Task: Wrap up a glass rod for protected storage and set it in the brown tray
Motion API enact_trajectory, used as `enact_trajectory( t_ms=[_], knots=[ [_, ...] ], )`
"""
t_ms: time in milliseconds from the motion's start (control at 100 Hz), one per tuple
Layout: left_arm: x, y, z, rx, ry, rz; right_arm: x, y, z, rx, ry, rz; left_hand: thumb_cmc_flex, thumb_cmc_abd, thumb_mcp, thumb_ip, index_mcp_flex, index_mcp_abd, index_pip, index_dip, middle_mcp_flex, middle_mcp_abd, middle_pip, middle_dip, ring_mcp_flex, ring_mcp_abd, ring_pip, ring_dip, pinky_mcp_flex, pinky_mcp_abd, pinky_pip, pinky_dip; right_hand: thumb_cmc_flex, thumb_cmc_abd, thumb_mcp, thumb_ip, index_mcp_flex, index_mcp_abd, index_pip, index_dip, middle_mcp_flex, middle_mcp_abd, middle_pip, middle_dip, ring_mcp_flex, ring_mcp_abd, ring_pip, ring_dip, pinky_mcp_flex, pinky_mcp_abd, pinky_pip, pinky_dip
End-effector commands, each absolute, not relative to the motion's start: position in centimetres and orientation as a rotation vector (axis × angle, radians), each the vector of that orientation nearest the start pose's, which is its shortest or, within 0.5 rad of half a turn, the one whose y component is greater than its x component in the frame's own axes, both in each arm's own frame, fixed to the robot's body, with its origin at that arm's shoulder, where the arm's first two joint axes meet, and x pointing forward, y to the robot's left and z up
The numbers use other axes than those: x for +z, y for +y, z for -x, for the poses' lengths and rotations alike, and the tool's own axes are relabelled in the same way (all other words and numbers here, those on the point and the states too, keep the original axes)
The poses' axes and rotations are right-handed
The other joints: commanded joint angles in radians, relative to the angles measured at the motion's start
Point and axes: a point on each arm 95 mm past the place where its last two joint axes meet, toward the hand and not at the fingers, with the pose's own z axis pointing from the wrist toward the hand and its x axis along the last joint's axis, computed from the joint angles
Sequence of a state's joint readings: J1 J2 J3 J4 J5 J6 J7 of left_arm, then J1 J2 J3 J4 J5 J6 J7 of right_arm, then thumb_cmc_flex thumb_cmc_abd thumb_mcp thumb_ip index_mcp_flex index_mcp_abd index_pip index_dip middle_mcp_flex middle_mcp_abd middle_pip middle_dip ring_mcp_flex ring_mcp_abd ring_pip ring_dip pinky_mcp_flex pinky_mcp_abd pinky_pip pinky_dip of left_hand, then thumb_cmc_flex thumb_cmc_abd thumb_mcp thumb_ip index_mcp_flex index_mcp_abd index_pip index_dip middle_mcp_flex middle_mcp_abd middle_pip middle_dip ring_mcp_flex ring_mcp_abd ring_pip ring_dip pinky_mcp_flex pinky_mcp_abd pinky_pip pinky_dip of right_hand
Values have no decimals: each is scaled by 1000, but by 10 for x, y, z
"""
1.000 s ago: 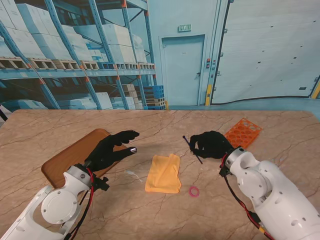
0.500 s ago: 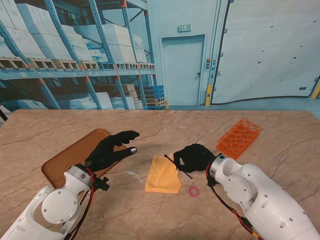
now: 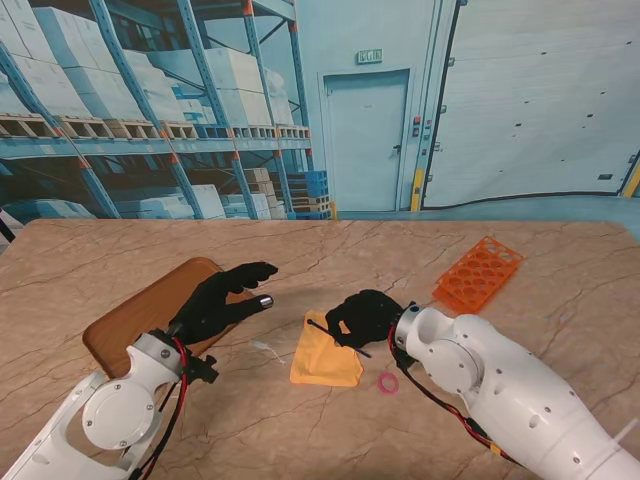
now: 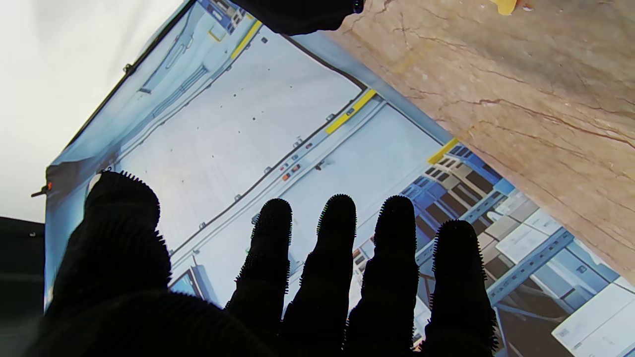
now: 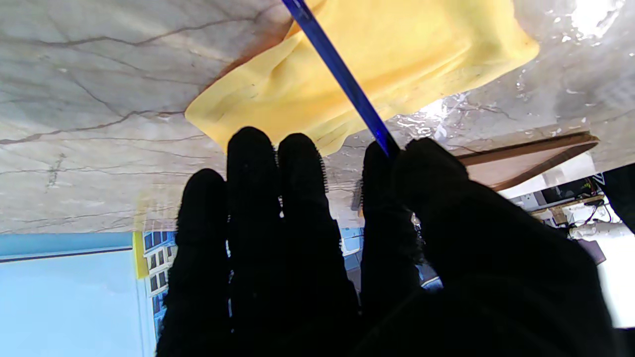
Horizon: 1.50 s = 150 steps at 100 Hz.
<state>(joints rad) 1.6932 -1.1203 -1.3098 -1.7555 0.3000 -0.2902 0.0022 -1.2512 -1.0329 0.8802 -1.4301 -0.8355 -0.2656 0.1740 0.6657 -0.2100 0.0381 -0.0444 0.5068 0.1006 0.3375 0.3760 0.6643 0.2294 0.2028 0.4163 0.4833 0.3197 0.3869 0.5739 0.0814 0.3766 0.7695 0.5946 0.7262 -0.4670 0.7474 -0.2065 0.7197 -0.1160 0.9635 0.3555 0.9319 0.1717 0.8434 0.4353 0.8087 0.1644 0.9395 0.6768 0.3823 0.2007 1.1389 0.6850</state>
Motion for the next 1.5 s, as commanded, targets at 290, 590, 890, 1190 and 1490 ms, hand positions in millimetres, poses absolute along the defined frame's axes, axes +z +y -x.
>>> enact_trajectory(
  t_ms=[290, 590, 890, 1190, 1490],
  knots=[
    [-281, -18, -364, -2273, 1088, 1615, -340, 78, -437, 1560, 2080, -1009, 23, 40, -22, 33, 10, -28, -14, 8, 15, 5, -22, -6, -1, 7, 2, -2, -11, 12, 20, 6, 39, 38, 73, 41, 51, -25, 42, -2, 28, 25, 30, 12, 32, 7, 31, 14, 7, 16, 43, -18],
    [-280, -18, -363, -2276, 1082, 1616, -345, 87, -444, 1540, 2102, -989, 22, 41, -23, 33, 11, -29, -12, 8, 15, 4, -22, -6, -1, 7, 2, -2, -11, 13, 20, 6, 26, 26, 91, 43, 55, -25, 43, -9, 35, 25, 36, 14, 40, 8, 41, 16, 15, 15, 56, -20],
    [-279, -18, -364, -2275, 1076, 1618, -359, 92, -451, 1480, 2094, -1014, 24, 41, -23, 33, 11, -29, -13, 8, 15, 6, -23, -6, -2, 8, 2, -2, -11, 12, 20, 6, -26, -9, 137, 47, 68, -8, 51, -20, 49, 38, 52, 16, 56, 20, 63, 18, 26, 21, 84, -25],
    [-279, -18, -363, -2277, 1078, 1612, -368, 102, -449, 1454, 2079, -1062, 26, 42, -23, 33, 15, -30, -12, 8, 16, 7, -23, -6, -1, 10, 3, -2, -11, 14, 21, 6, -48, -41, 185, 61, 84, 8, 56, -29, 64, 51, 64, 15, 72, 33, 82, 15, 38, 26, 113, -33],
    [-279, -18, -363, -2273, 1079, 1614, -367, 110, -443, 1436, 2045, -1058, 28, 44, -23, 33, 17, -30, -12, 8, 17, 9, -23, -6, -1, 12, 4, -1, -12, 14, 22, 6, -93, -78, 221, 75, 117, 27, 63, -36, 97, 74, 86, 16, 109, 53, 118, 17, 63, 41, 159, -39]
  ],
)
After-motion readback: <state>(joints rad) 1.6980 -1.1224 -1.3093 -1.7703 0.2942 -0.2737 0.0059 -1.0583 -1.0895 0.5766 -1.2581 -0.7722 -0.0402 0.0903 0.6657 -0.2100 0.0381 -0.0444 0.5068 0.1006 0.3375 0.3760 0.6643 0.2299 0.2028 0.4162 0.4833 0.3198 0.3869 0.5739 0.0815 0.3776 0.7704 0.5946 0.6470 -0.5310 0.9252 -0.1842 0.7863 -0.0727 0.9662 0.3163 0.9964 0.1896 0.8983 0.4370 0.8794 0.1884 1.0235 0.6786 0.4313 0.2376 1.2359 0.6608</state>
